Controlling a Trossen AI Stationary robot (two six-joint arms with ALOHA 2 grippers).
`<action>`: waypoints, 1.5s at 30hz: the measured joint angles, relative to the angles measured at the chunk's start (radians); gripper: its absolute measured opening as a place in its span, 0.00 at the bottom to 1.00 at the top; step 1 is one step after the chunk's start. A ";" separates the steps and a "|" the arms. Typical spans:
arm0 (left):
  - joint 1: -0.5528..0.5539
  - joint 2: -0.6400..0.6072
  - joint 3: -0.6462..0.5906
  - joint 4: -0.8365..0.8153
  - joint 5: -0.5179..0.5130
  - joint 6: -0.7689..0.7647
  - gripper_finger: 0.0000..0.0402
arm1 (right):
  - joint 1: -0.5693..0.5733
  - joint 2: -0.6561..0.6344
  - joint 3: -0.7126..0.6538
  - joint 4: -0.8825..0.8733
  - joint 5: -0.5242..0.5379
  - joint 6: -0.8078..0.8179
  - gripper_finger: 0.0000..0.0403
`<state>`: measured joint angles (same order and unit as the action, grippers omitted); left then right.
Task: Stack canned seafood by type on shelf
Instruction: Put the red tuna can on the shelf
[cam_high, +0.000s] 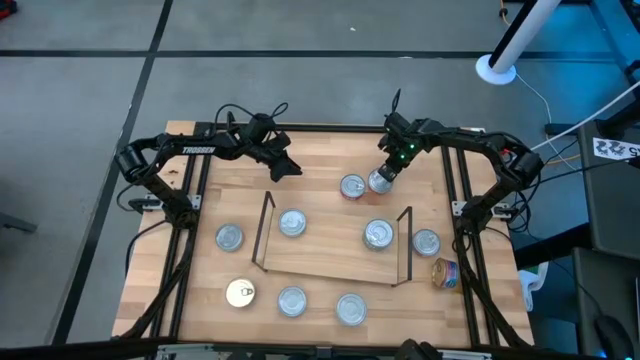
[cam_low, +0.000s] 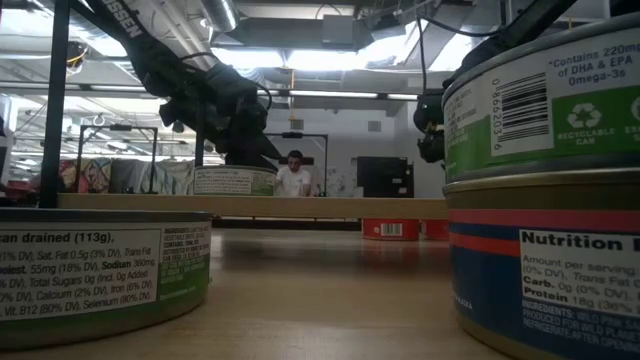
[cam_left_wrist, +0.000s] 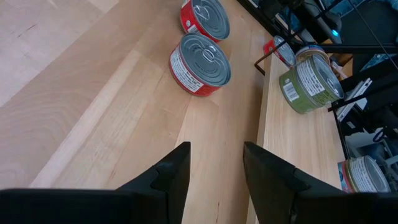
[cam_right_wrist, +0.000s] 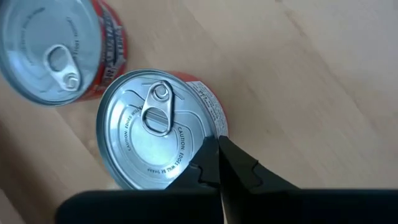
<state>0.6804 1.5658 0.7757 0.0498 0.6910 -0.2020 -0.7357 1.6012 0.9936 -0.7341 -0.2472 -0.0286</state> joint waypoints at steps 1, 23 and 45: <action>0.000 0.000 0.000 0.000 0.000 0.000 0.36 | 0.000 0.000 0.000 0.000 -0.007 0.002 0.00; 0.000 0.000 0.000 0.000 0.000 0.001 0.36 | -0.157 0.000 0.000 0.000 -0.236 0.026 0.00; 0.000 0.000 0.000 0.000 0.000 0.001 0.36 | -0.162 0.000 0.000 0.002 -0.508 0.032 0.00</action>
<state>0.6804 1.5658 0.7757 0.0494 0.6909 -0.2012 -0.8978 1.6012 0.9936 -0.7325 -0.7555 0.0039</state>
